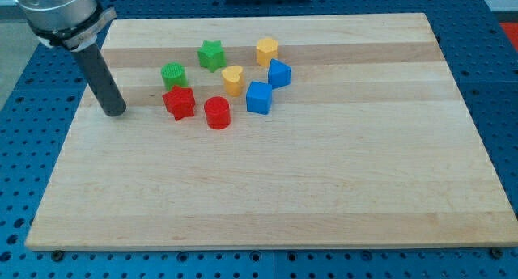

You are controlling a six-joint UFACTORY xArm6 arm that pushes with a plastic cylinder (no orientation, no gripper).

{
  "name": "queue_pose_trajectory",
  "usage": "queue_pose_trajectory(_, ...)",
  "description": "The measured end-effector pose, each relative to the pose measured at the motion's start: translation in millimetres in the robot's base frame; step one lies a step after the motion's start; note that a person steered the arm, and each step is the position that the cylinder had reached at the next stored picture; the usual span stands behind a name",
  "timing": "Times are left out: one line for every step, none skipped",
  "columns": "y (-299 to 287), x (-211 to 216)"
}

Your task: Slide the yellow heart in between the blue blocks

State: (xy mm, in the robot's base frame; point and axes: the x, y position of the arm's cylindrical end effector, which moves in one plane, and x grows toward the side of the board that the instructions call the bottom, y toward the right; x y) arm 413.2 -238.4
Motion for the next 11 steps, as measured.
queue_pose_trajectory(5,-19)
queue_pose_trajectory(54,-36)
queue_pose_trajectory(117,-36)
queue_pose_trajectory(118,-41)
queue_pose_trajectory(150,-61)
queue_pose_trajectory(171,-66)
queue_pose_trajectory(186,-62)
queue_pose_trajectory(230,-62)
queue_pose_trajectory(231,-66)
queue_pose_trajectory(256,-66)
queue_pose_trajectory(267,-66)
